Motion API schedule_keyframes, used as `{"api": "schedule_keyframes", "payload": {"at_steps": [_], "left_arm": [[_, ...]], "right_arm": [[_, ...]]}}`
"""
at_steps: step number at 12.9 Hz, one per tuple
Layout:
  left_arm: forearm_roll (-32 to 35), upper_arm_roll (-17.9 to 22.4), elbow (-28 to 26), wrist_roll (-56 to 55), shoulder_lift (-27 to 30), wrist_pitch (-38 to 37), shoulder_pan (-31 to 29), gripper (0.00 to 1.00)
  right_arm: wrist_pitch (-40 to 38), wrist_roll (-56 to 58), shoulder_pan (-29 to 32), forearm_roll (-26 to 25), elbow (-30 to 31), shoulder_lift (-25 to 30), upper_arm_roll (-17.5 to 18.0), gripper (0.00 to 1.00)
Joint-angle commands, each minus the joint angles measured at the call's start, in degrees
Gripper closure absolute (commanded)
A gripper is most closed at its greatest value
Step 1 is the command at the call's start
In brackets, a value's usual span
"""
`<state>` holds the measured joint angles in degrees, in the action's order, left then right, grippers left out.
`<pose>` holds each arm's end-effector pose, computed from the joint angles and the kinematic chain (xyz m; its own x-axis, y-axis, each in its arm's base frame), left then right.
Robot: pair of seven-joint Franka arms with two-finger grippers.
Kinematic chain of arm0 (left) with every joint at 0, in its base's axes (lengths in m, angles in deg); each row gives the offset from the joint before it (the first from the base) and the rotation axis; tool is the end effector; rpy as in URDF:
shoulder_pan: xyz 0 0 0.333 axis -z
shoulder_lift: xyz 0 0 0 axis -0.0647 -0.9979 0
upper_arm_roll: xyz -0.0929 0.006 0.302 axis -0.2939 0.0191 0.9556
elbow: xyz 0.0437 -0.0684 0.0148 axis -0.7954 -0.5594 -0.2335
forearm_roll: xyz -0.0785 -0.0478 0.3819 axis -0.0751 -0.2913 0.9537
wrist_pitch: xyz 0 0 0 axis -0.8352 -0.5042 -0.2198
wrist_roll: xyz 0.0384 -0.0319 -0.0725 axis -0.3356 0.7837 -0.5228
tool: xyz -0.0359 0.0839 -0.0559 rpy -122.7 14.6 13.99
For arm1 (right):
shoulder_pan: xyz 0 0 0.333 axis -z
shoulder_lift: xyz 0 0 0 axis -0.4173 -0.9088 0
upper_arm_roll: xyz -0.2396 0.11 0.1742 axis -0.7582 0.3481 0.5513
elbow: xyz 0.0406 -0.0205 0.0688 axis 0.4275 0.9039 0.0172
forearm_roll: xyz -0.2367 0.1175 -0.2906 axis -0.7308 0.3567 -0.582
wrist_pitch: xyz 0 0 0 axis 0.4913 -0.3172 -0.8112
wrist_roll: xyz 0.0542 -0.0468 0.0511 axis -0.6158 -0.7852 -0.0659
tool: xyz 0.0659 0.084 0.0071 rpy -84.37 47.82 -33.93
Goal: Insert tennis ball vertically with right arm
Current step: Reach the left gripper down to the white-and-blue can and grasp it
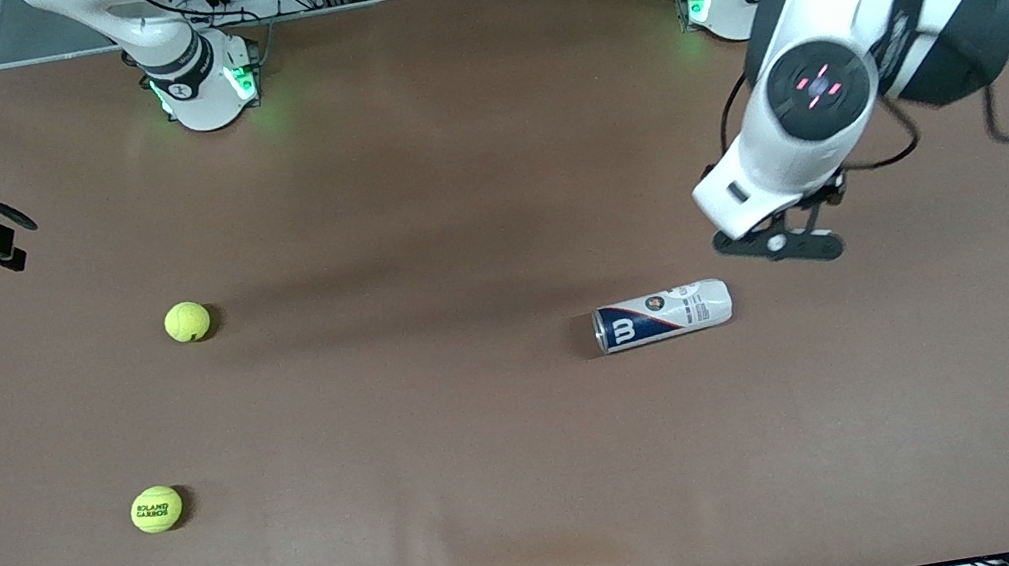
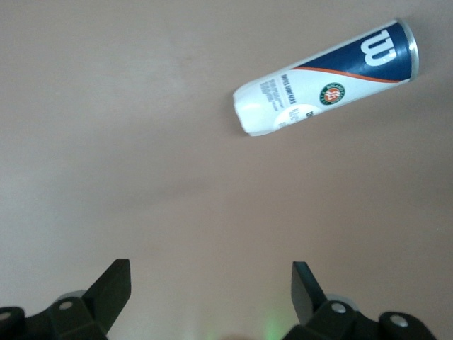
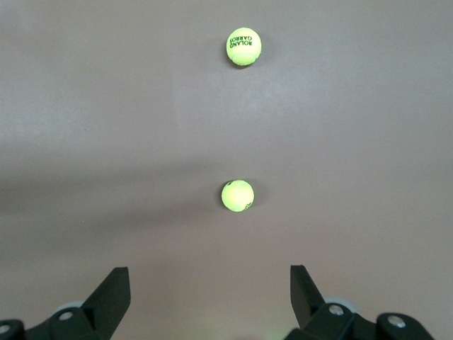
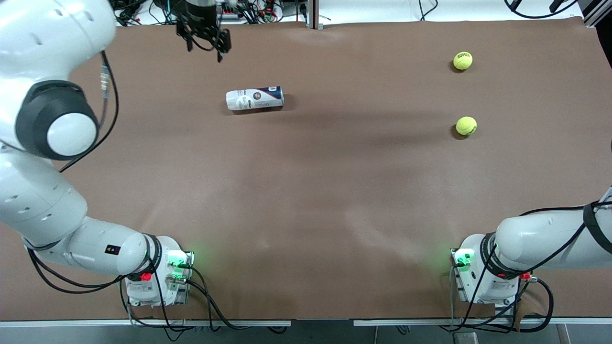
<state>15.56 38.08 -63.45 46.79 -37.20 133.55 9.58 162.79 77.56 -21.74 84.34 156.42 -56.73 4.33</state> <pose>0.5768 -0.2547 0.4569 0.9259 -0.2739 -0.2602 -0.3217 -0.9327 -0.1629 0.5464 0.0012 0.6366 0.9937 -0.1016 -0.0466 -0.1011 -0.9948 0.0128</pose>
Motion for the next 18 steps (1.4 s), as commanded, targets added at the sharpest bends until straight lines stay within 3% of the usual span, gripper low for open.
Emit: {"api": "schedule_keyframes", "payload": {"at_steps": [1,3,11,14,18], "left_arm": [[0.9,-0.15,2.55,2.53,-5.41,0.22,1.73,0.0],[1.51,-0.06,2.47,6.73,-7.52,1.71,2.79,0.0],[4.49,0.11,2.38,43.02,-17.1,12.17,3.67,0.0],[10.2,0.11,2.46,44.29,-21.14,15.16,4.46,0.0],[10.73,0.29,2.11,42.18,-22.64,15.08,5.87,0.0]], "right_arm": [[-0.08,-0.67,0.94,-0.59,0.53,0.1,0.54,0.0],[-0.08,-0.67,1.29,-0.59,0.62,0.01,0.54,0.0],[-1.05,-0.67,1.21,-0.59,1.15,-0.26,0.54,0.0],[-0.61,-0.67,1.21,-0.59,1.15,-0.78,0.54,0.0],[-0.52,-0.67,1.38,-0.59,2.2,-0.78,0.54,0.0]]}}
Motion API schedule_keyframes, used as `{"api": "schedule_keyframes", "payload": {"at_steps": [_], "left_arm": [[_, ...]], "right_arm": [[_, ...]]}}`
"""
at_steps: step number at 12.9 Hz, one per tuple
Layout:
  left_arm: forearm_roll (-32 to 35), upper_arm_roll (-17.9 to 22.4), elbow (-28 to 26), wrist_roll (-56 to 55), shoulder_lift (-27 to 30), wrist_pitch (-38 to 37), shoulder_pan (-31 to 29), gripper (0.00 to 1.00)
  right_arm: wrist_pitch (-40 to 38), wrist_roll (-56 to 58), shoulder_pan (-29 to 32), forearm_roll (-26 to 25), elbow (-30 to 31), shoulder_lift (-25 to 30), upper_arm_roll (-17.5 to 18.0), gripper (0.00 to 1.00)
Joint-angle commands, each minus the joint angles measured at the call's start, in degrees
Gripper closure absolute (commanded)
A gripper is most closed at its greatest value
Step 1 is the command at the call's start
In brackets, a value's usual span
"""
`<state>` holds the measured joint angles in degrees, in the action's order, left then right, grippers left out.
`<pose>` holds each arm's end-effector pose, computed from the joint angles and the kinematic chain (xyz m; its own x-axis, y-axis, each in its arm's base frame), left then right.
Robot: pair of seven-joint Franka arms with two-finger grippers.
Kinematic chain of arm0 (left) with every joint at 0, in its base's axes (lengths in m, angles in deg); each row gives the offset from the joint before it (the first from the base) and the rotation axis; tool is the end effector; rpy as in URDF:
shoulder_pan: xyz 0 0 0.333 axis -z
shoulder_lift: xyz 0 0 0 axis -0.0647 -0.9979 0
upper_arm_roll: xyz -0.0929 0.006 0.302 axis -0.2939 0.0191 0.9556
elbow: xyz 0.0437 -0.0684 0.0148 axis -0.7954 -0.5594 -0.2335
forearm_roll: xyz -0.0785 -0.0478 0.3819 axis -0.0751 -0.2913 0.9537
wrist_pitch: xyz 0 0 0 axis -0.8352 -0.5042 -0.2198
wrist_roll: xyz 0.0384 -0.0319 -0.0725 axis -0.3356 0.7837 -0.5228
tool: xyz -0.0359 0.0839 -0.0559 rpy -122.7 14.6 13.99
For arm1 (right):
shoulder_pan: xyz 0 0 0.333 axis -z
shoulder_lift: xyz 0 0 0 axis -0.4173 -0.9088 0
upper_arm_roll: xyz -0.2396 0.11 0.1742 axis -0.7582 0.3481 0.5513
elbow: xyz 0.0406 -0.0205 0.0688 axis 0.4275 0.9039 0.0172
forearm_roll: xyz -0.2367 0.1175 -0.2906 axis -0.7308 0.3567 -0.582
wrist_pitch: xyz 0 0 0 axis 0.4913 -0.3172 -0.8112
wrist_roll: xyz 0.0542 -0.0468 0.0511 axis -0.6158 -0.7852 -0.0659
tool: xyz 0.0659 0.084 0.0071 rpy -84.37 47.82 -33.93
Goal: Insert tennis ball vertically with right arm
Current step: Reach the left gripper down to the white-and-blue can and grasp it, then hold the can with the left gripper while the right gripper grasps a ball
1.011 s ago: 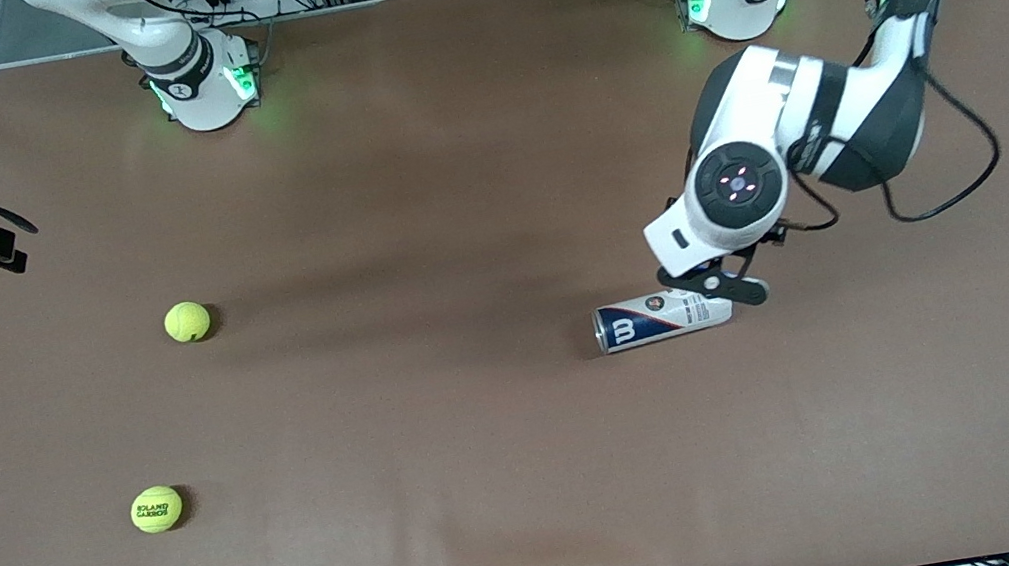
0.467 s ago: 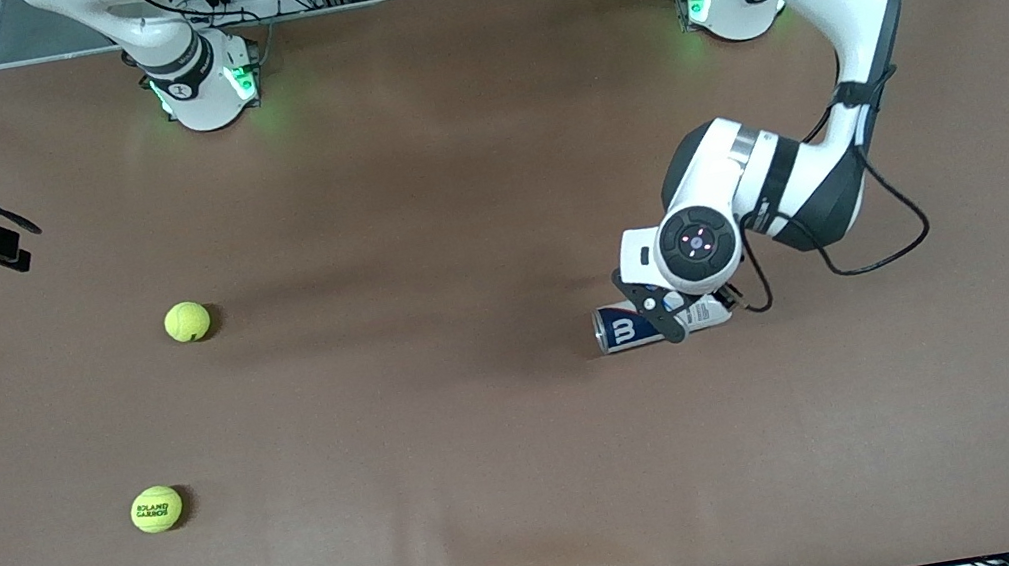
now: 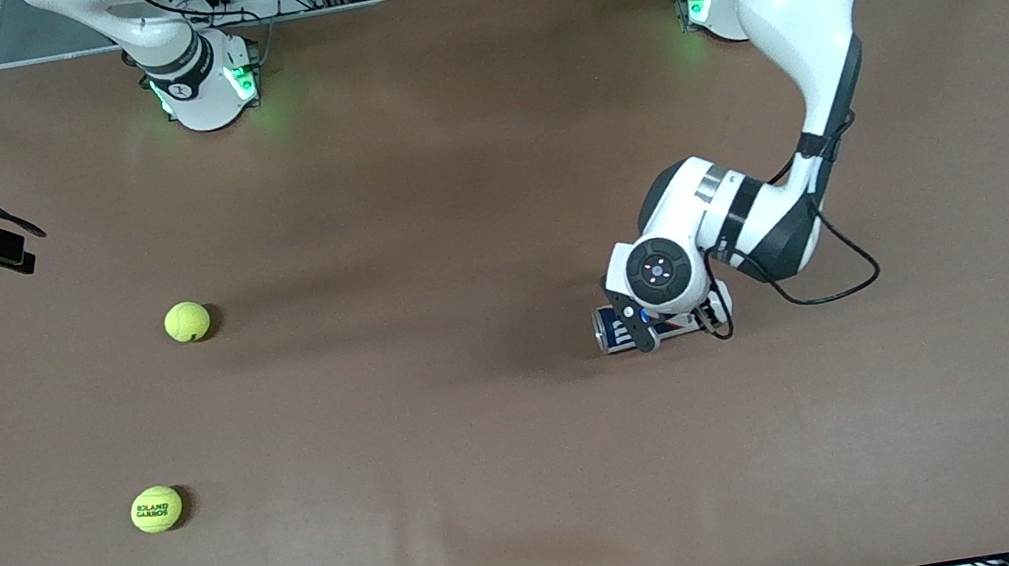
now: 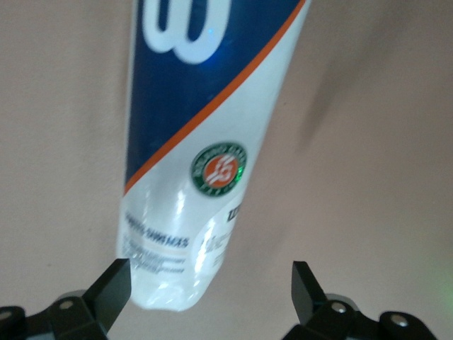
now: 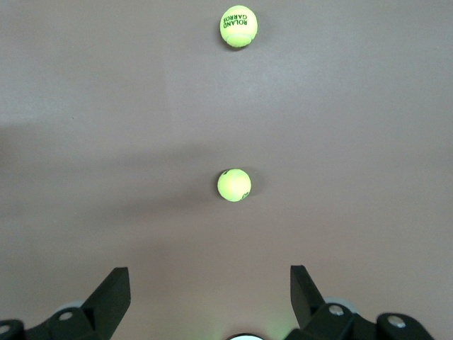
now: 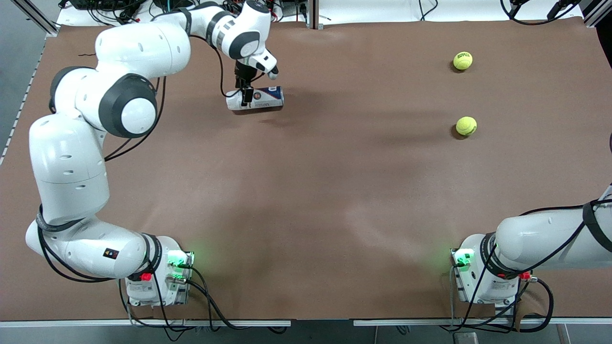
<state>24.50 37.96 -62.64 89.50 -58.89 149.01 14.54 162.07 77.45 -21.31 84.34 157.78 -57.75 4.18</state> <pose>0.5957 -0.3179 0.2318 0.2827 -0.8823 -0.3764 -0.9379 -0.3364 0.0841 0.5496 -0.0046 0.6149 0.9885 -0.1135 -0.1003 -0.1123 -0.9935 0.0177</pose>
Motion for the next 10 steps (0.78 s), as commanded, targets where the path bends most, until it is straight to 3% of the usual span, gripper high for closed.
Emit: {"api": "schedule_keyframes", "payload": {"at_steps": [1,10], "left_arm": [[2.23,0.5,1.22,0.17,-1.39,-0.39,1.17,0.0],[8.74,0.59,1.57,2.64,-4.3,-0.12,1.96,0.0]], "right_arm": [[0.72,-0.57,0.95,-0.59,1.45,0.24,0.52,0.0],[4.93,-0.57,1.65,-0.59,8.47,0.76,0.51,0.0]]}}
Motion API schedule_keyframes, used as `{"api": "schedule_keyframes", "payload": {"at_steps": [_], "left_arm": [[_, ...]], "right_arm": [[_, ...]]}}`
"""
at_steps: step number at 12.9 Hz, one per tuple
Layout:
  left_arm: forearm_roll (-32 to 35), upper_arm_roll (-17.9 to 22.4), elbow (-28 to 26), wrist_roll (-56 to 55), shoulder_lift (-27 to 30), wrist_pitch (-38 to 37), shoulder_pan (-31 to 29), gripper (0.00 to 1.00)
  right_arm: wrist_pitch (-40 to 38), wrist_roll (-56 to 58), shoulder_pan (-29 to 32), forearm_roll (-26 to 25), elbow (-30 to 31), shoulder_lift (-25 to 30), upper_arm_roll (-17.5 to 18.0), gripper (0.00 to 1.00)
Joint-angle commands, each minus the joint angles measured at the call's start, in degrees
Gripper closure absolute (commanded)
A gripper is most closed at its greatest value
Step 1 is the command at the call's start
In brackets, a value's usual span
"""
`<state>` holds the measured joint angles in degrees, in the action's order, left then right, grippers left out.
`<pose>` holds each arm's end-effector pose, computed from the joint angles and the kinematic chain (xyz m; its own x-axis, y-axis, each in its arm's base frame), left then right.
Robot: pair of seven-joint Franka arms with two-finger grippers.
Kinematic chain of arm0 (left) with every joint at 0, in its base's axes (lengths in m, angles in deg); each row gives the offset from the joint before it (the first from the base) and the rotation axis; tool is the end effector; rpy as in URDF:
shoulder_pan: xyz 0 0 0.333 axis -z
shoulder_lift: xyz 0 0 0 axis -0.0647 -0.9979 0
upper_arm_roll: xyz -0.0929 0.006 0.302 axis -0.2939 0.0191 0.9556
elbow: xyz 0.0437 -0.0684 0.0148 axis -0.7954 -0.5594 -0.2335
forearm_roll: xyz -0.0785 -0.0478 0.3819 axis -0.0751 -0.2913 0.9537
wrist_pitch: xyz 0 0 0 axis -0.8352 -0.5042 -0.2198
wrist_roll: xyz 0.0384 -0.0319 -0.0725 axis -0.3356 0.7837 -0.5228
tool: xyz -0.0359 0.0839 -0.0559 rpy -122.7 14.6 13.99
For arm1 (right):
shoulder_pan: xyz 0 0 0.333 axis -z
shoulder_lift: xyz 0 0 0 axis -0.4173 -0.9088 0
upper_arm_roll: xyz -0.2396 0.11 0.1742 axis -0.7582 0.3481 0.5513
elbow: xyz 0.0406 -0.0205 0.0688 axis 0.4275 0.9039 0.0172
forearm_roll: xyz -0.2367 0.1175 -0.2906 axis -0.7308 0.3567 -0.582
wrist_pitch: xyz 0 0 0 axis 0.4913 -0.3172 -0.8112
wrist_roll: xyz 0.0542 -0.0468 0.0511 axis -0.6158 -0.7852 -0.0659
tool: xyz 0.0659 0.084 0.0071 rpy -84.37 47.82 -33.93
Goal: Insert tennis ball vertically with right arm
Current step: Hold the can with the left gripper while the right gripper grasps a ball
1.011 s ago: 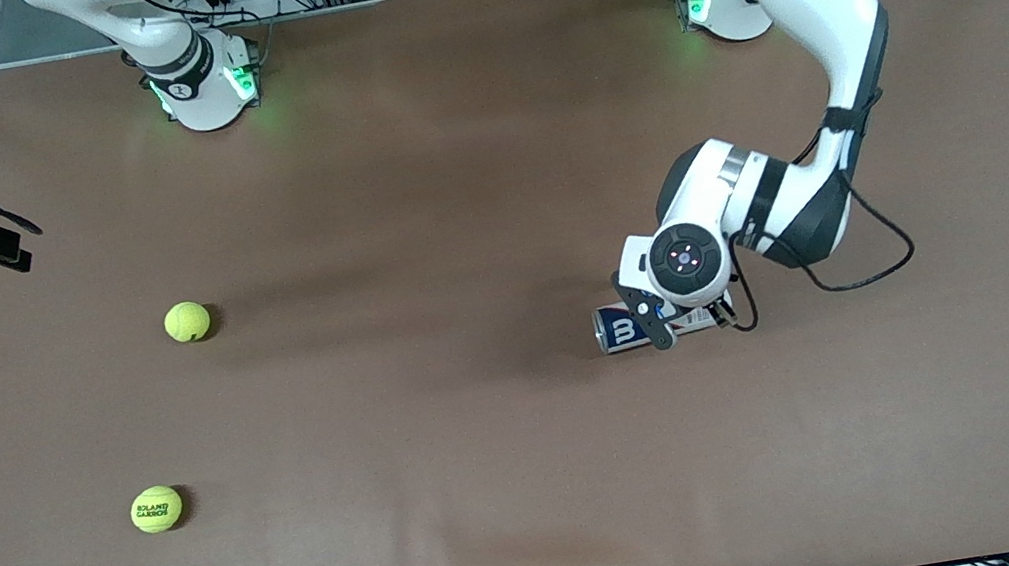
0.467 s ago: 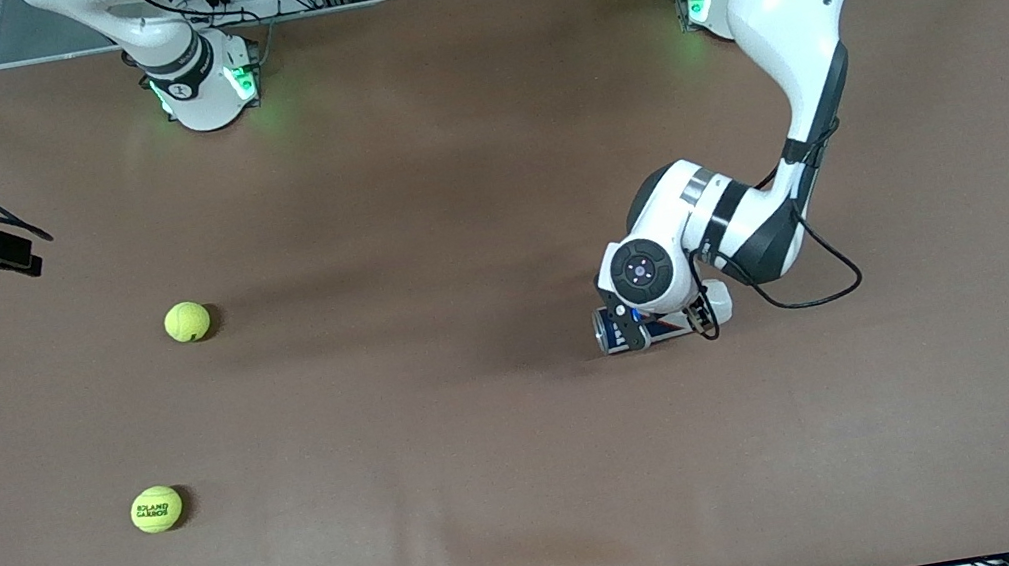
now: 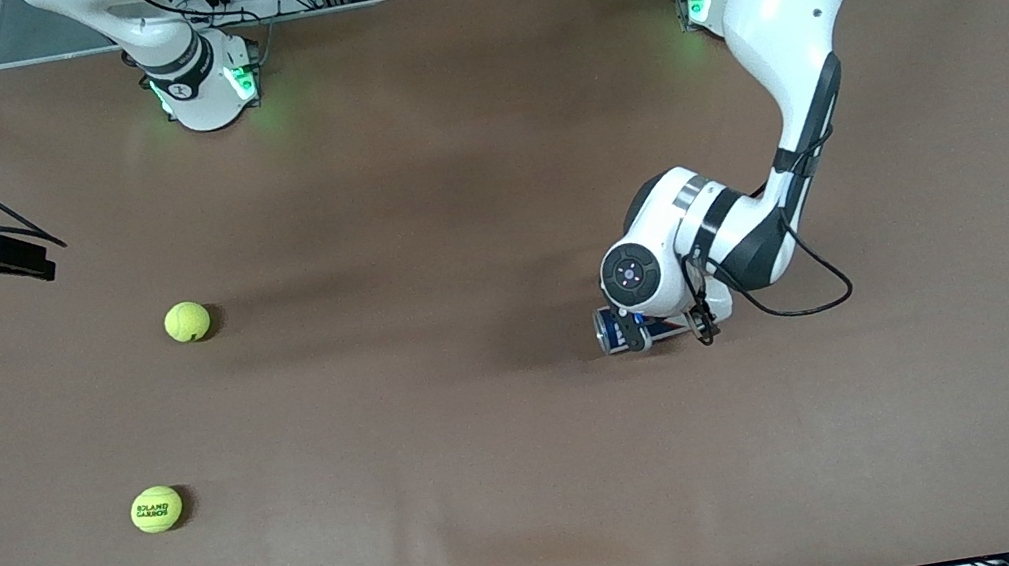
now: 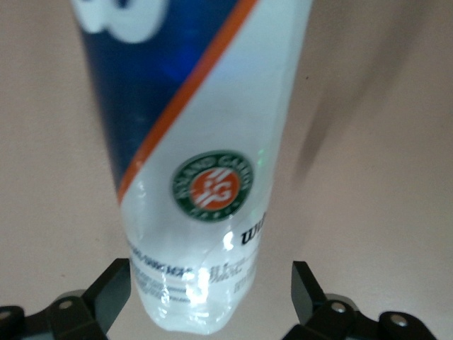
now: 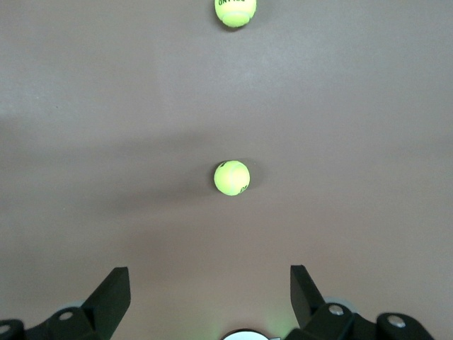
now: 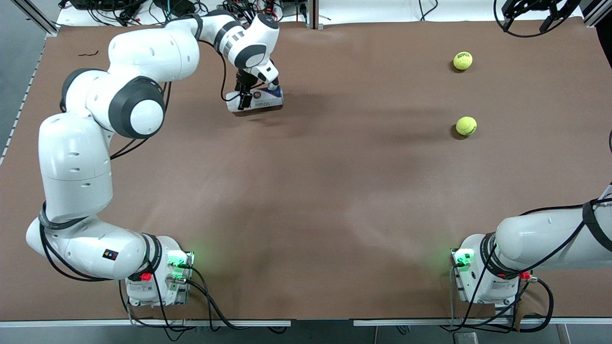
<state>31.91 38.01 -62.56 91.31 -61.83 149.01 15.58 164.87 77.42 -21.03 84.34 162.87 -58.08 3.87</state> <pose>0.5922 -0.3187 0.2000 0.1766 -0.8709 -0.4587 -0.9726 -0.2260 0.0545 0.5521 -0.0103 0.5743 0.9816 -0.1237 -0.1454 -0.1217 -0.9923 0.0224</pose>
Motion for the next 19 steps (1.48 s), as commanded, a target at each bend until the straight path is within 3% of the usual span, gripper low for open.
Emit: {"api": "schedule_keyframes", "payload": {"at_steps": [1,10,16,19], "left_arm": [[1.42,0.54,1.57,0.91,-1.71,-0.04,1.19,0.0],[3.27,0.71,1.57,0.13,-2.06,-0.03,2.15,0.0],[3.36,1.06,1.31,-6.29,-2.15,-2.05,2.33,0.0],[3.88,1.59,1.4,-6.21,-2.94,-2.14,2.59,0.0]], "right_arm": [[3.01,-0.45,1.64,-0.59,4.87,1.35,0.82,0.0],[14.35,-0.45,1.9,-0.59,17.53,1.8,0.73,0.0],[26.55,-0.45,3.13,-0.59,27.9,1.45,0.73,0.0],[36.91,-0.53,3.66,-0.5,35.36,0.66,0.82,0.0]]}}
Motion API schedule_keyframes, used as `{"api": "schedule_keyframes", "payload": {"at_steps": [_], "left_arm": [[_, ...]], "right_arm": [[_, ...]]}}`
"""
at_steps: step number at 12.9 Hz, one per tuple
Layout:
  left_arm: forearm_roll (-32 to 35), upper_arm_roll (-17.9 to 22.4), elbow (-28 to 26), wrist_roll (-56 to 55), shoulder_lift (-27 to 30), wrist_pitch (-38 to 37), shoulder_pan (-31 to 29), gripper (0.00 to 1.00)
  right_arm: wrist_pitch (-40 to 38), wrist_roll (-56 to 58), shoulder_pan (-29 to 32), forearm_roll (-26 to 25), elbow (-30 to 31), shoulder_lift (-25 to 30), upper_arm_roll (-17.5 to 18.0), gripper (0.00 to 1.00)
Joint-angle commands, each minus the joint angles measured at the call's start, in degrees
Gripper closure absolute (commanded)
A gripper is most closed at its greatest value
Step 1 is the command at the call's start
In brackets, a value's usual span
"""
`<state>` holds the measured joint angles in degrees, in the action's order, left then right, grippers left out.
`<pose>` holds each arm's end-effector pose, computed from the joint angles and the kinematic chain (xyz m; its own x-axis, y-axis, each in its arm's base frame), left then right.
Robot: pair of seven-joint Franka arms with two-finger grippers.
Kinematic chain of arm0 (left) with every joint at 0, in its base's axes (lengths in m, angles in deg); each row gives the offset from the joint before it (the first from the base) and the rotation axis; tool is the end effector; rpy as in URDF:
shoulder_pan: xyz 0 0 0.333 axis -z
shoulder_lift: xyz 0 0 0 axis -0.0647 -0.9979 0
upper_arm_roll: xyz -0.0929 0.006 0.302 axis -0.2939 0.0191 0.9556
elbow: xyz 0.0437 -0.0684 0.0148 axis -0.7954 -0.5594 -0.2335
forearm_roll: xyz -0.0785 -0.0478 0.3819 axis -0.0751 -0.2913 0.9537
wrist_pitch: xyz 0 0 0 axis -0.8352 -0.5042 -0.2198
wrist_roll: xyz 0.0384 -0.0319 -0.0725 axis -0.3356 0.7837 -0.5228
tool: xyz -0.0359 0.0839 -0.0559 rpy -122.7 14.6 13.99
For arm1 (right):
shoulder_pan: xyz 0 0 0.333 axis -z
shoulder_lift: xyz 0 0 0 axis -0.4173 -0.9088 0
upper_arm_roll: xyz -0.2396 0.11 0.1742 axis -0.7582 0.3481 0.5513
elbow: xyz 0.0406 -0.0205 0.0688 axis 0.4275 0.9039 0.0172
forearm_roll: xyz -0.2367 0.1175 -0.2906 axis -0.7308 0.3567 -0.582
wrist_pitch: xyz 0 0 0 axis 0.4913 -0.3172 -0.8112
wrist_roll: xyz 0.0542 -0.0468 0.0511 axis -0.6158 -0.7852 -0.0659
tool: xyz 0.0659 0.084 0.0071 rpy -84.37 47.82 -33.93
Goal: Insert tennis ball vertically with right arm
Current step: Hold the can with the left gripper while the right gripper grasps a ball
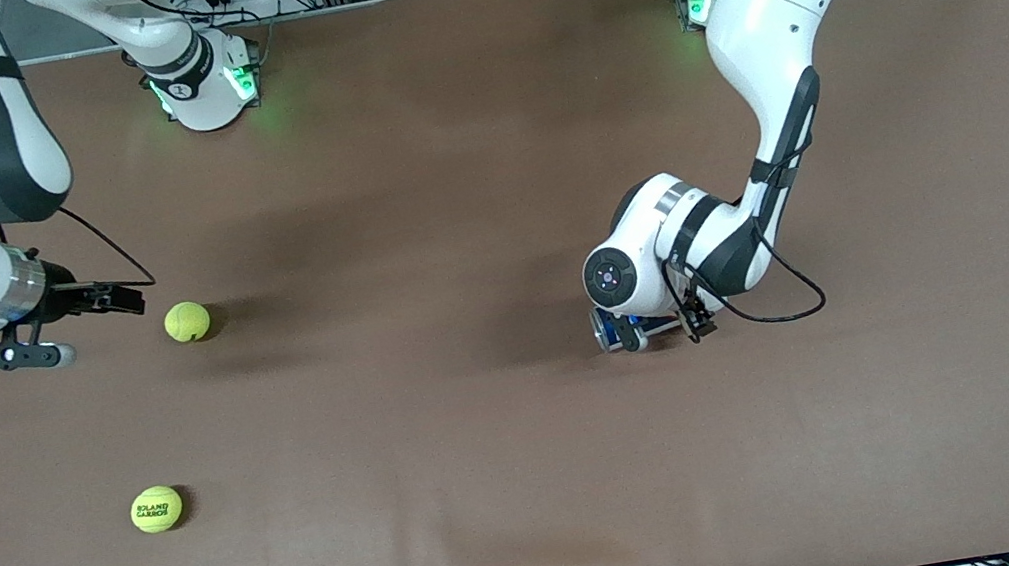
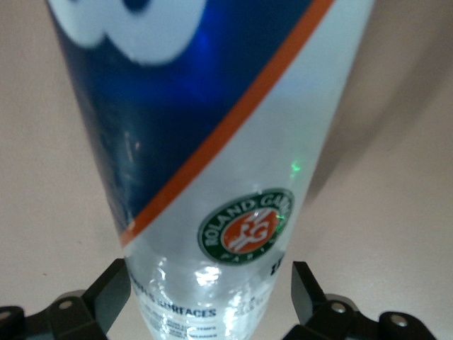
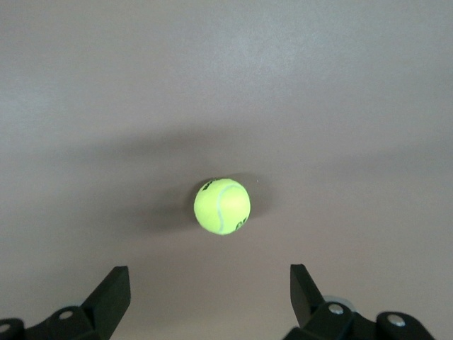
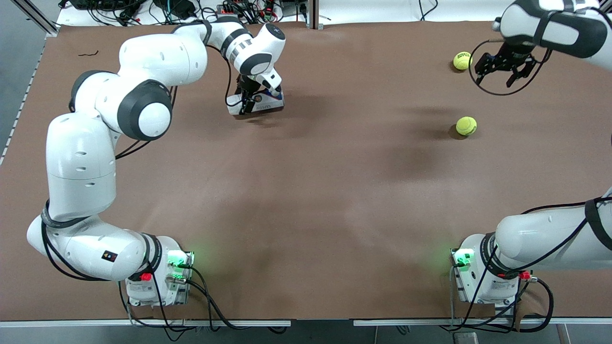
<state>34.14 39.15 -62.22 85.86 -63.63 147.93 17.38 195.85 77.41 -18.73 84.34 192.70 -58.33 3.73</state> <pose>0.5857 -0.3220 0.1802 0.2314 -0.8257 -0.5144 -0.9619 -0.2733 0.0060 0.5252 -0.0315 0.3733 0.9783 -0.1615 -0.1301 -0.1604 -0.9869 0.0192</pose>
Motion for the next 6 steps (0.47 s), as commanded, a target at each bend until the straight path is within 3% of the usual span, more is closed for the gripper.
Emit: {"api": "schedule_keyframes", "payload": {"at_steps": [1,6], "left_arm": [[2.17,0.45,1.06,-0.58,-1.13,-1.06,0.97,0.0],[3.85,0.54,1.06,-0.49,-1.22,-2.29,1.23,0.0]], "right_arm": [[8.58,-0.53,1.19,-0.51,6.95,-0.14,0.97,0.0],[14.75,-0.44,1.54,-0.51,7.14,-7.0,0.88,0.0]]}}
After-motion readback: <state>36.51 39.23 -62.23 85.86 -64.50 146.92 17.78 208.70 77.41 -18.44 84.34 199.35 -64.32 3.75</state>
